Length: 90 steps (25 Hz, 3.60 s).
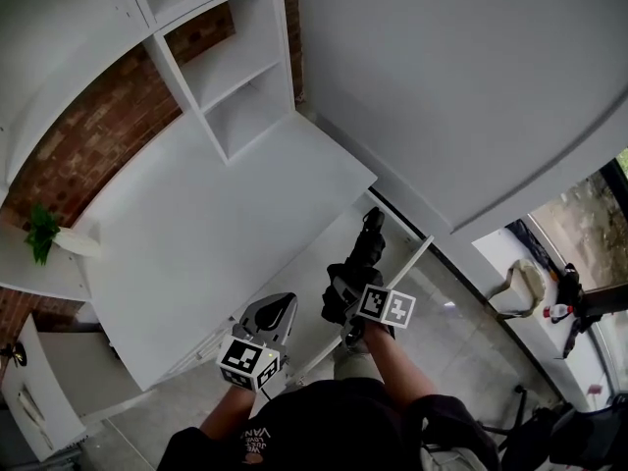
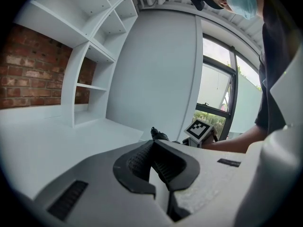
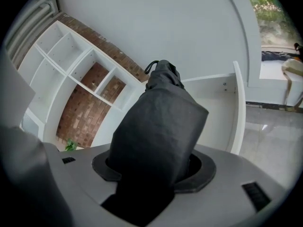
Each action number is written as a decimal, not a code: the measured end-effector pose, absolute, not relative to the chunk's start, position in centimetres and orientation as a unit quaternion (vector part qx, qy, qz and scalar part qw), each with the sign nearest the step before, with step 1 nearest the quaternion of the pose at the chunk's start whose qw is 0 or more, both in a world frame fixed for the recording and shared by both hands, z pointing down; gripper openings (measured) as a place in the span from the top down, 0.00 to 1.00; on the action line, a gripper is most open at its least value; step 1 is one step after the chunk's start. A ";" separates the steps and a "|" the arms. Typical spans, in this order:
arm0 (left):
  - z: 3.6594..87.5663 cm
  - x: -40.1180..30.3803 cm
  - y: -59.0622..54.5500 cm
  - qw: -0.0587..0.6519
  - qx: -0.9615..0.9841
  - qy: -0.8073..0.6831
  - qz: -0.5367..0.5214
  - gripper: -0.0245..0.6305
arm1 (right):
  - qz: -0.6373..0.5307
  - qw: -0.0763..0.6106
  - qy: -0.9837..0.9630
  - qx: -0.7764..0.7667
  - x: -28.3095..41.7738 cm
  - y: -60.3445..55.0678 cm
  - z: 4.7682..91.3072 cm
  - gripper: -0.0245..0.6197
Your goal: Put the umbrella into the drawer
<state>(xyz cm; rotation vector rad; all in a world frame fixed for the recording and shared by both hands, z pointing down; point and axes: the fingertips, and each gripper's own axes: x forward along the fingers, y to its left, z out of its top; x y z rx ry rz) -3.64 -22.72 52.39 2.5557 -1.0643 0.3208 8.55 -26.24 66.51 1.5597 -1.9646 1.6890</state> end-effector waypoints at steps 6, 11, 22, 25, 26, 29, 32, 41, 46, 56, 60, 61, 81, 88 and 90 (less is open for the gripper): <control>54.0 -2.8 -24.7 0.189 0.894 -0.387 0.122 0.95 | 0.577 0.091 -0.634 0.507 9.3 -28.8 70.3 0.56; 55.3 -2.2 -25.8 0.202 0.884 -0.400 0.132 0.95 | 0.604 0.108 -0.610 0.502 9.7 -30.6 73.7 0.56; 57.7 -1.8 -27.8 0.219 0.864 -0.431 0.142 0.95 | 0.622 0.153 -0.581 0.501 10.9 -33.8 79.7 0.56; 58.2 -1.9 -28.3 0.221 0.860 -0.437 0.143 0.95 | 0.617 0.171 -0.580 0.503 11.2 -34.5 80.6 0.56; 58.3 -1.9 -28.5 0.221 0.859 -0.438 0.144 0.95 | 0.615 0.177 -0.581 0.503 11.2 -34.7 80.9 0.56; 58.8 -1.9 -28.8 0.225 0.857 -0.441 0.145 0.95 | 0.616 0.192 -0.575 0.504 11.2 -35.2 81.9 0.56; 59.0 -1.8 -28.8 0.230 0.856 -0.440 0.148 0.95 | 0.617 0.199 -0.567 0.509 11.2 -35.5 82.5 0.55; 59.2 -2.1 -28.6 0.229 0.856 -0.436 0.159 0.95 | 0.605 0.230 -0.554 0.524 11.7 -35.3 83.7 0.52; 59.2 -2.0 -28.2 0.227 0.859 -0.430 0.161 0.95 | 0.607 0.227 -0.552 0.525 11.9 -34.9 84.1 0.52; 58.6 -1.5 -27.2 0.222 0.867 -0.417 0.157 0.95 | 0.600 0.216 -0.550 0.539 13.0 -34.0 82.5 0.49; 58.2 -1.0 -26.8 0.216 0.873 -0.408 0.155 0.95 | 0.593 0.209 -0.551 0.549 13.7 -33.5 81.4 0.48; 58.1 -0.9 -26.7 0.215 0.875 -0.405 0.154 0.95 | 0.591 0.206 -0.551 0.552 13.9 -33.4 81.0 0.48; 53.9 -1.4 -22.1 0.176 0.907 -0.363 0.123 0.95 | 0.449 0.116 -0.636 0.616 14.8 -29.9 65.7 0.78; 52.1 -2.5 -19.7 0.153 0.921 -0.342 0.111 0.95 | 0.337 0.099 -0.657 0.667 14.5 -25.8 58.8 0.96; 51.7 -2.8 -18.9 0.148 0.923 -0.338 0.108 0.95 | 0.313 0.095 -0.663 0.674 14.2 -24.6 57.3 0.96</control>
